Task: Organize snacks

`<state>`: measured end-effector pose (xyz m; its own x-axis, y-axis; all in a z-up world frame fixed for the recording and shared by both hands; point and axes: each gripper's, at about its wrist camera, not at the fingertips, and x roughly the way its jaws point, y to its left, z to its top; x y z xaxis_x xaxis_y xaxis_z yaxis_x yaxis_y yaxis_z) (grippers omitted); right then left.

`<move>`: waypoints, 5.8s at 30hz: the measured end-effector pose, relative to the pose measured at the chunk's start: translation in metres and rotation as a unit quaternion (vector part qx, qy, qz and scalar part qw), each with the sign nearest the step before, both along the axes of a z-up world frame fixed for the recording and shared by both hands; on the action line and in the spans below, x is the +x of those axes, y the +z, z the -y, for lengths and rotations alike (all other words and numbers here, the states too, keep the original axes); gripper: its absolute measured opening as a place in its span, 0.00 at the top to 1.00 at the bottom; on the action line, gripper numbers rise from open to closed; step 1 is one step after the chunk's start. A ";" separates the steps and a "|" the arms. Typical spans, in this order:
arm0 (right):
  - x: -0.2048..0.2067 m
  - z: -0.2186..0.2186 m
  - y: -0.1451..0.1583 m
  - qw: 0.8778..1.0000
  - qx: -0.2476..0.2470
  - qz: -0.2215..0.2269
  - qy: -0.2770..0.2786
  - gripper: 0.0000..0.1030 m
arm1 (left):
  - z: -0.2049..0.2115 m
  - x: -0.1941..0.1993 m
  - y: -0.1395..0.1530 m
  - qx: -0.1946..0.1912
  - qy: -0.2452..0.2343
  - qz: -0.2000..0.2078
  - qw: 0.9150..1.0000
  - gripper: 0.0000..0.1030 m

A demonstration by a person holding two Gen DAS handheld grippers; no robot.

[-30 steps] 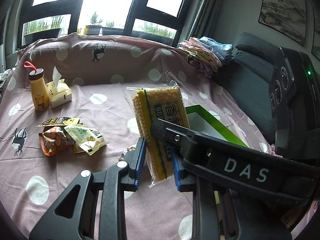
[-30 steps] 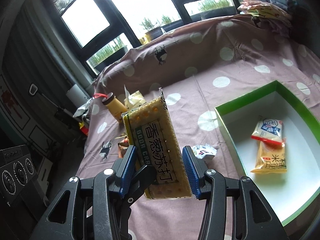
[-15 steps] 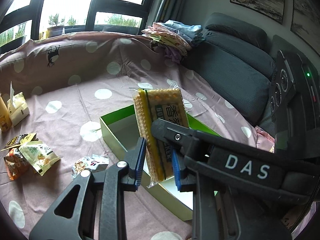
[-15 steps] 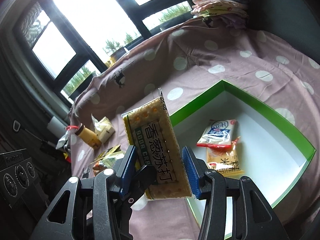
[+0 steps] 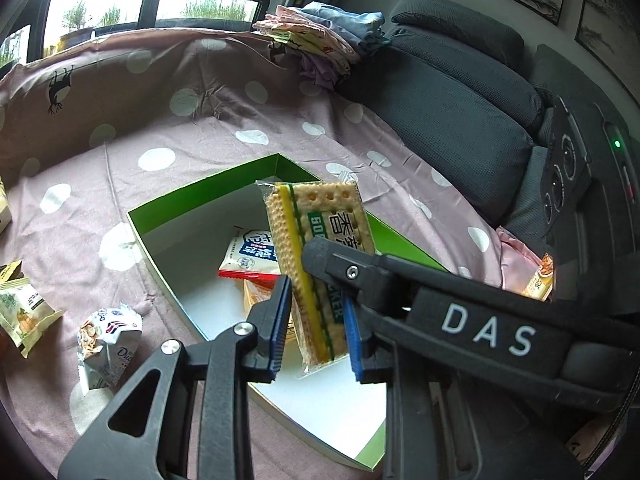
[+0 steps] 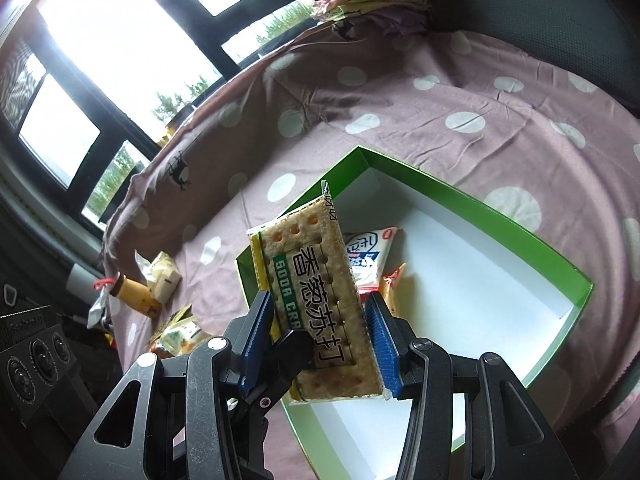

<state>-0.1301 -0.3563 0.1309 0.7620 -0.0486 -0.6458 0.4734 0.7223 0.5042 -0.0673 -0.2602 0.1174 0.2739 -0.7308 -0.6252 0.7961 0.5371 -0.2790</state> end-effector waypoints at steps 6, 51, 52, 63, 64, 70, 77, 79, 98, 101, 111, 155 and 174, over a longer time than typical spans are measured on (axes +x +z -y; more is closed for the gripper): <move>0.002 0.008 -0.009 1.000 0.004 -0.024 -0.012 0.51 | 0.013 0.000 -0.008 0.012 -0.008 -0.005 1.000 0.77; 0.005 0.027 -0.034 0.993 0.007 -0.107 -0.059 0.50 | 0.042 0.012 -0.044 0.067 -0.034 -0.113 0.991 0.76; 0.005 0.027 -0.034 0.993 0.007 -0.107 -0.059 0.50 | 0.042 0.011 -0.044 0.069 -0.034 -0.113 0.991 0.76; 0.009 0.024 -0.037 0.994 0.014 -0.100 -0.049 0.50 | 0.043 0.012 -0.045 0.074 -0.033 -0.122 0.989 0.77; 0.009 0.024 -0.036 0.994 0.013 -0.100 -0.049 0.50 | 0.043 0.011 -0.045 0.074 -0.032 -0.123 0.989 0.77; 0.006 0.027 -0.035 0.994 0.015 -0.092 -0.062 0.50 | 0.031 0.014 -0.037 0.068 -0.014 -0.109 0.992 0.72; 0.007 0.024 -0.026 0.995 -0.008 -0.074 -0.068 0.50 | -0.014 0.026 -0.015 0.035 0.038 -0.086 0.995 0.58; 0.008 0.020 -0.023 0.996 -0.009 -0.063 -0.062 0.50 | -0.029 0.029 -0.009 0.036 0.064 -0.067 0.995 0.53; 0.029 -0.014 -0.007 0.999 -0.023 0.024 -0.008 0.21 | -0.123 0.082 -0.038 0.150 0.233 0.029 0.960 0.11; 0.028 -0.012 -0.007 0.999 -0.023 0.024 -0.018 0.21 | -0.127 0.092 -0.055 0.142 0.222 -0.007 0.965 0.11; 0.035 -0.016 -0.008 0.999 -0.030 0.008 -0.013 0.21 | -0.111 0.105 -0.079 0.109 0.187 -0.076 0.973 0.11; 0.134 -0.181 -0.074 0.960 0.009 -0.137 0.244 0.21 | -0.250 0.063 -0.066 0.058 0.337 -0.108 0.933 0.30; 0.151 -0.198 -0.096 0.951 0.024 -0.137 0.278 0.21 | -0.248 0.059 -0.069 0.054 0.289 -0.125 0.948 0.72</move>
